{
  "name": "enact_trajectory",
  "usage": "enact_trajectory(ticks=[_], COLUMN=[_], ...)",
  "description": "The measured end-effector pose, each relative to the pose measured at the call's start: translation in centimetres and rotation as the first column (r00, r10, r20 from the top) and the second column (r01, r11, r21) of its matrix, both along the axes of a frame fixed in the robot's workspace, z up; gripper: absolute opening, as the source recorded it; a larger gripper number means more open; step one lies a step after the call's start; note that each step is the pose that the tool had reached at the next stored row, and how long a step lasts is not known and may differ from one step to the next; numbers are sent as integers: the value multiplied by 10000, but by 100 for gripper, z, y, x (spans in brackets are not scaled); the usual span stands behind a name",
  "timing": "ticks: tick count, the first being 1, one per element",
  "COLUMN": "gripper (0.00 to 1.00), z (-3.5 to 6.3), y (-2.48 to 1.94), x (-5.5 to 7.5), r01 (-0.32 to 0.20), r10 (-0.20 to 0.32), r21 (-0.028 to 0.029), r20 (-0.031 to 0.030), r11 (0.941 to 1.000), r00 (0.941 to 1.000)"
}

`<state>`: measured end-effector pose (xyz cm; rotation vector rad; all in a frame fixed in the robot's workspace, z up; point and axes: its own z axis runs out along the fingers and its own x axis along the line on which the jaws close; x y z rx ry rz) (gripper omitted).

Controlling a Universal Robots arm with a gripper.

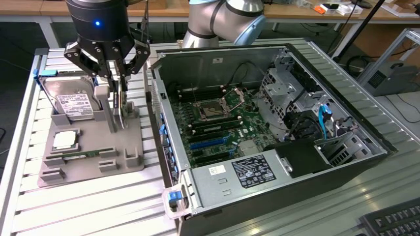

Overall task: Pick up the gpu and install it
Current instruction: 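Pick up the gpu and move the gpu toward the slot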

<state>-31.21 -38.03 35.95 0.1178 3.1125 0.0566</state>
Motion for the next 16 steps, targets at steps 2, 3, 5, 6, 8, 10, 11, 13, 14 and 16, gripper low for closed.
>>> enact_trajectory(ticks=[2, 3, 5, 6, 8, 10, 11, 13, 14, 16], gripper=[27, 27, 27, 27, 27, 27, 27, 27, 27, 27], z=[5, 7, 11, 13, 17, 23, 25, 33, 37, 47], y=[0, 0, 0, 0, 0, 0, 0, 0, 0, 0], x=[0, 0, 0, 0, 0, 0, 0, 0, 0, 0], r01=[0, 0, 0, 0, 0, 0, 0, 0, 0, 0], r10=[0, 0, 0, 0, 0, 0, 0, 0, 0, 0], r21=[0, 0, 0, 0, 0, 0, 0, -1, -1, 0], r20=[0, 0, 0, 1, 0, 0, 0, -1, -1, 0], r11=[10000, 10000, 10000, 10000, 10000, 10000, 10000, 10000, 10000, 10000], r00=[10000, 10000, 10000, 10000, 10000, 10000, 10000, 10000, 10000, 10000])
